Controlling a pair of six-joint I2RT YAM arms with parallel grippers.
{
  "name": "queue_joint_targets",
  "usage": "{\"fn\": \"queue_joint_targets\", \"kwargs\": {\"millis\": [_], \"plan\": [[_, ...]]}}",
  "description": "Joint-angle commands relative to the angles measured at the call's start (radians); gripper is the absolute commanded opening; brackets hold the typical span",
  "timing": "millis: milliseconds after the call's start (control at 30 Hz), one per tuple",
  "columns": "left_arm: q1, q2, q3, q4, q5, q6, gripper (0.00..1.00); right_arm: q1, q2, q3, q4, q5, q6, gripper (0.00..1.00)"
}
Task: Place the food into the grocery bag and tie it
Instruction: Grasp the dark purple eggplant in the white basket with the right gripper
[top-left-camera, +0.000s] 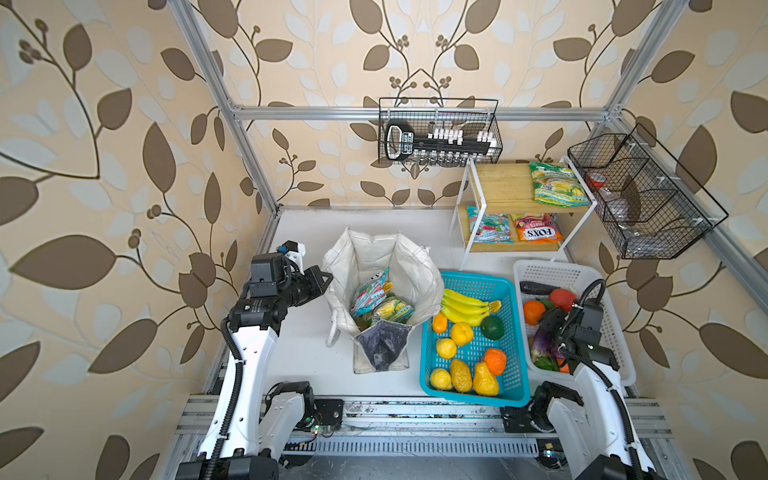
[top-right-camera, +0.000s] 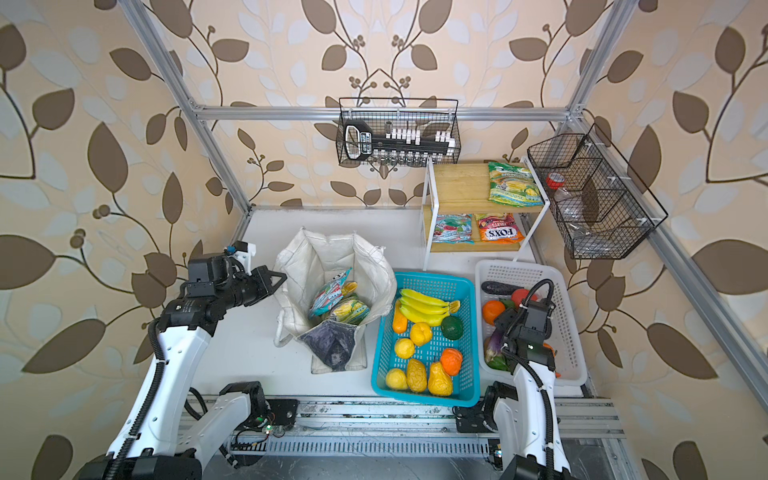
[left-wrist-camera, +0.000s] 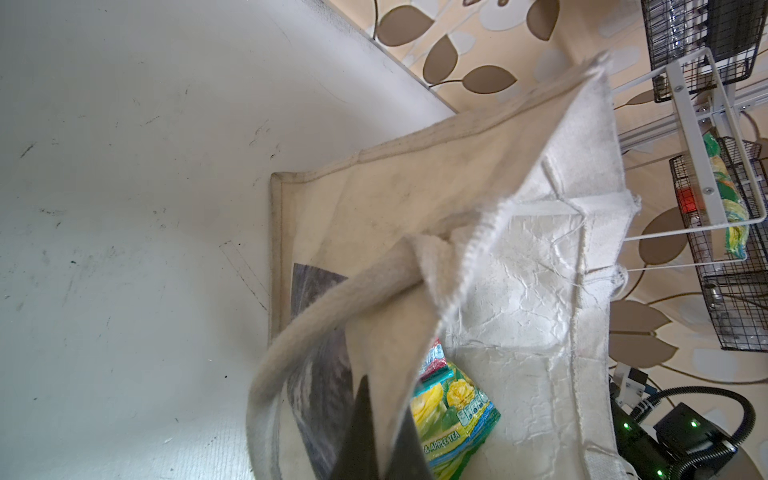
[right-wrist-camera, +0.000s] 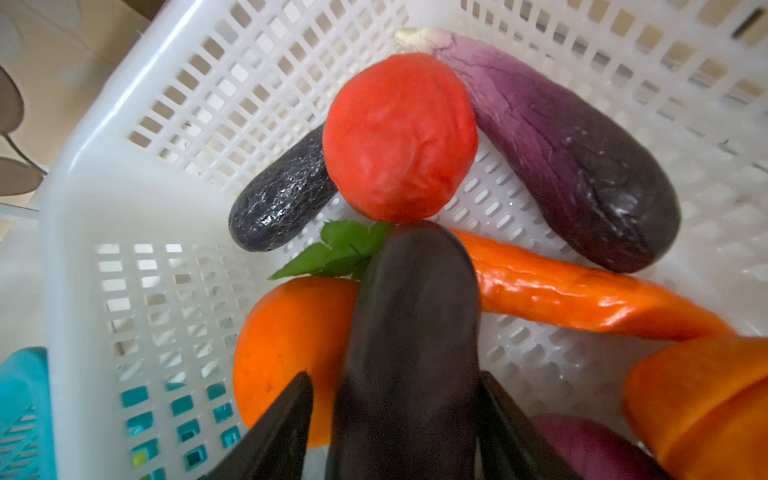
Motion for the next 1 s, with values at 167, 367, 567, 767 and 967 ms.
{"fn": "queue_joint_targets", "kwargs": {"millis": [167,367,567,767,967], "plan": [[-0.011,-0.032,0.003,0.029,0.008,0.015,0.0,-0.004,-0.005,-0.011,0.021,-0.034,-0.026,0.53],[-0.011,-0.038,0.003,0.029,0.005,0.015,0.0,-0.005,-0.081,-0.026,0.034,-0.046,-0.015,0.49],[-0.011,-0.042,0.007,0.023,-0.001,0.021,0.0,-0.005,-0.12,-0.007,0.039,-0.117,-0.049,0.45],[-0.011,-0.044,0.009,0.021,0.0,0.024,0.0,-0.005,-0.125,0.005,0.043,-0.136,-0.046,0.44],[-0.01,-0.047,0.007,0.019,-0.002,0.025,0.0,-0.005,-0.196,0.07,0.016,-0.139,-0.072,0.44]]}}
